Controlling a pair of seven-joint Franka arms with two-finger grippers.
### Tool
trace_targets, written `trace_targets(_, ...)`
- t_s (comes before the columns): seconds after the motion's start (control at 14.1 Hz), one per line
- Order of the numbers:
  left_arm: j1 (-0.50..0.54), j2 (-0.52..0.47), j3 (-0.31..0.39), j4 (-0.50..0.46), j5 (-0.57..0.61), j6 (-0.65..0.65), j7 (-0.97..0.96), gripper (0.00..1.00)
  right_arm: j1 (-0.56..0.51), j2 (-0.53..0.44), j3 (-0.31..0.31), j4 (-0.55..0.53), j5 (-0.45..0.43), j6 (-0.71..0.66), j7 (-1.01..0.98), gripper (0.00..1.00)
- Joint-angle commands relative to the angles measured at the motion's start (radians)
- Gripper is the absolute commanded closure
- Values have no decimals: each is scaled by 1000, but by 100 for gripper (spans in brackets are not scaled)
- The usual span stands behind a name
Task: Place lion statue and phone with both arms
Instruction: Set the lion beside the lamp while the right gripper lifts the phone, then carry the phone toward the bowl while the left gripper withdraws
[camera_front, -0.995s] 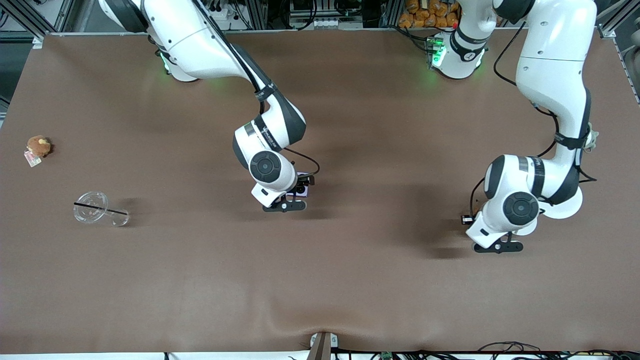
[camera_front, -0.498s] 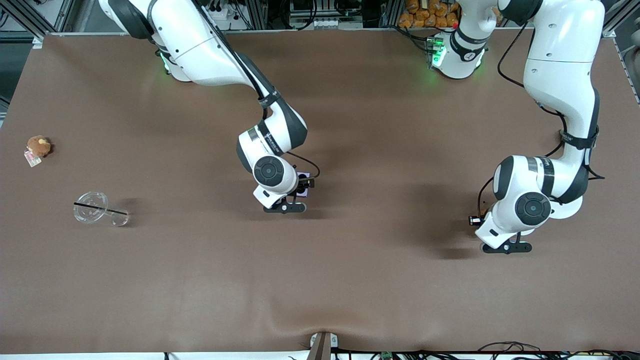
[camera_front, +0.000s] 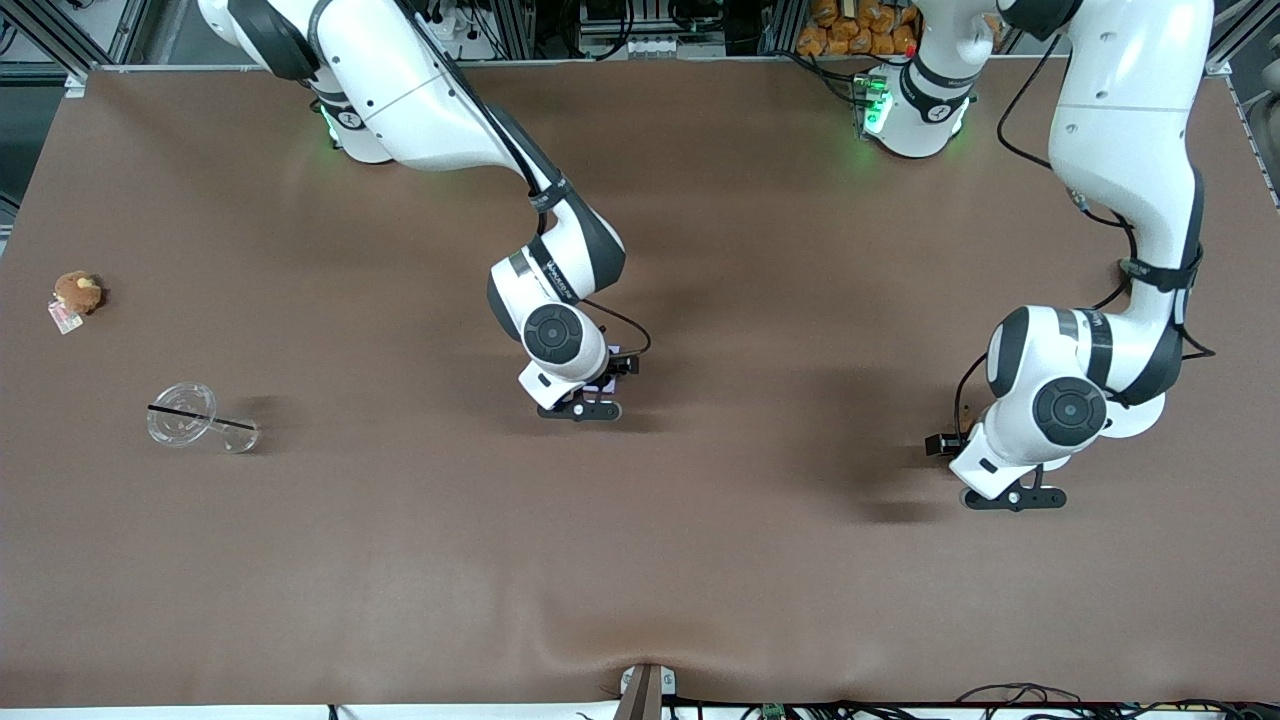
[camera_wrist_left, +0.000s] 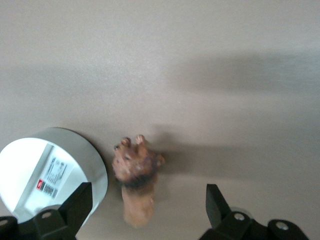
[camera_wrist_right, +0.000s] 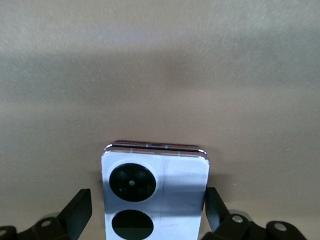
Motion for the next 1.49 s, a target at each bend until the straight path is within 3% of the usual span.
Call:
trace_targets(0.0, -3, -125, -38, -13, 9, -109, -13, 0, 14, 3, -3, -20, -13, 15, 21, 0)
trace_targets(0.43, -3, -292, -68, 33, 6, -288, -8, 0, 23, -2, -3, -44, -13, 4, 23, 0)
trace_targets(0.5, 0, -303, -82, 78, 4, -345, -10, 0, 23, -5, -3, -49, -13, 6, 23, 43)
trace_targets(0.57, -2, -309, -87, 134, -6, -414, -10, 0, 21, -10, -3, -49, -13, 6, 23, 64)
trace_targets(0.64, 0, -317, -87, 189, -38, -480, -10, 0, 18, -19, -5, -51, -13, 4, 23, 74)
trace_targets(0.78, 9, -350, -81, 262, -104, -570, -8, 0, -9, -49, -17, -57, -14, -2, 15, 81)
trace_targets(0.92, 12, -402, -78, 267, -123, -592, -10, 0, -55, -111, -43, -63, -14, -71, 9, 94)
trace_targets(1.07, 10, -447, -76, 267, -123, -594, -13, 0, -116, -186, -60, -76, -19, -140, 8, 98)
trace_targets(1.21, 12, -473, -78, 267, -125, -601, -11, 0, -140, -308, -129, -144, -122, -161, 1, 98)
trace_targets(1.28, 13, -493, -76, 265, -123, -611, -4, 0, -158, -362, -154, -178, -176, -187, -47, 97)
trace_targets(1.42, 35, -531, -81, 259, -135, -618, 3, 0, -257, -407, -166, -211, -194, -236, -206, 97)
